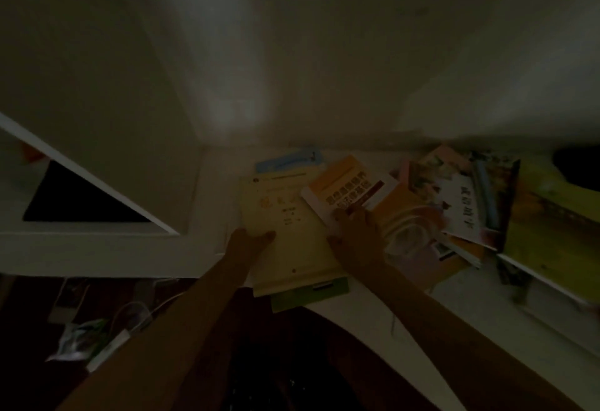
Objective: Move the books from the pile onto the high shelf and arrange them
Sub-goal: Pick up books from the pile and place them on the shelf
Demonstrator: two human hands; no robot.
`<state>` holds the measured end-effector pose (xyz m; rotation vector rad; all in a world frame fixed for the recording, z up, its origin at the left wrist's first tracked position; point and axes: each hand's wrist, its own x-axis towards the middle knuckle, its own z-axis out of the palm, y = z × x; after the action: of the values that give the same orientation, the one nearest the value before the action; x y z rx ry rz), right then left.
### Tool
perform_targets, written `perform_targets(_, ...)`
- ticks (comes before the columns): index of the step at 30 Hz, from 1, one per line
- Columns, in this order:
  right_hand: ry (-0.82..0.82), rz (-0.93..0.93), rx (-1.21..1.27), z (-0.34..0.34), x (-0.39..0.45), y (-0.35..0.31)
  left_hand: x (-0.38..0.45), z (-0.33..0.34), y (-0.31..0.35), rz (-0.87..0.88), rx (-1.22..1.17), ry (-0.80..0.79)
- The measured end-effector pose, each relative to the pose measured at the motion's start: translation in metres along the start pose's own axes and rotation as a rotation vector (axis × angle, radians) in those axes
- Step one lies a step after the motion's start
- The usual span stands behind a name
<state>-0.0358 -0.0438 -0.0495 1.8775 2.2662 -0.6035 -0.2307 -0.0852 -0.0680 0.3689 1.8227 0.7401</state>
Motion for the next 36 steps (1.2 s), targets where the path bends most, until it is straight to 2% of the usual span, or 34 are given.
perform_targets(2,-0.021,0.025,0.019,0.001,0.009,0.010,0.004,0.002,-0.002,0.026,0.006,0.026)
perform_targets(6,-0.045,-0.097,-0.112,-0.004,0.016,0.013,0.002,0.001,-0.002,0.079,-0.055,0.026)
perform_targets(11,0.064,-0.068,0.135,-0.030,0.015,-0.019,-0.002,-0.011,0.009,0.077,-0.257,-0.118)
perform_targets(15,0.072,-0.116,0.242,-0.032,0.008,-0.079,-0.005,-0.014,0.017,-0.060,-0.430,-0.161)
perform_targets(18,-0.050,-0.157,0.394,-0.004,0.008,-0.109,0.002,-0.016,0.018,-0.056,-0.383,-0.191)
perform_targets(19,-0.086,-0.170,0.396,0.011,0.013,-0.105,0.001,-0.017,0.019,-0.059,-0.376,-0.210)
perform_targets(22,-0.112,-0.047,0.433,0.078,0.038,-0.060,0.002,-0.015,0.018,-0.002,-0.236,-0.185)
perform_targets(24,0.002,-0.005,0.573,0.054,0.035,-0.042,0.006,-0.012,0.014,0.069,-0.126,-0.131)
perform_targets(26,0.141,0.131,0.565,0.002,0.023,-0.036,0.008,-0.010,0.009,0.088,-0.105,-0.072)
perform_targets(29,0.178,0.269,0.609,-0.012,0.036,0.000,0.012,-0.013,0.006,0.098,-0.106,-0.006)
perform_targets(32,0.132,0.298,0.627,-0.010,0.050,0.009,0.018,-0.030,0.005,0.123,-0.059,0.079)
perform_targets(36,-0.043,0.279,0.662,-0.006,0.060,-0.012,0.028,-0.063,0.011,0.125,0.015,0.131)
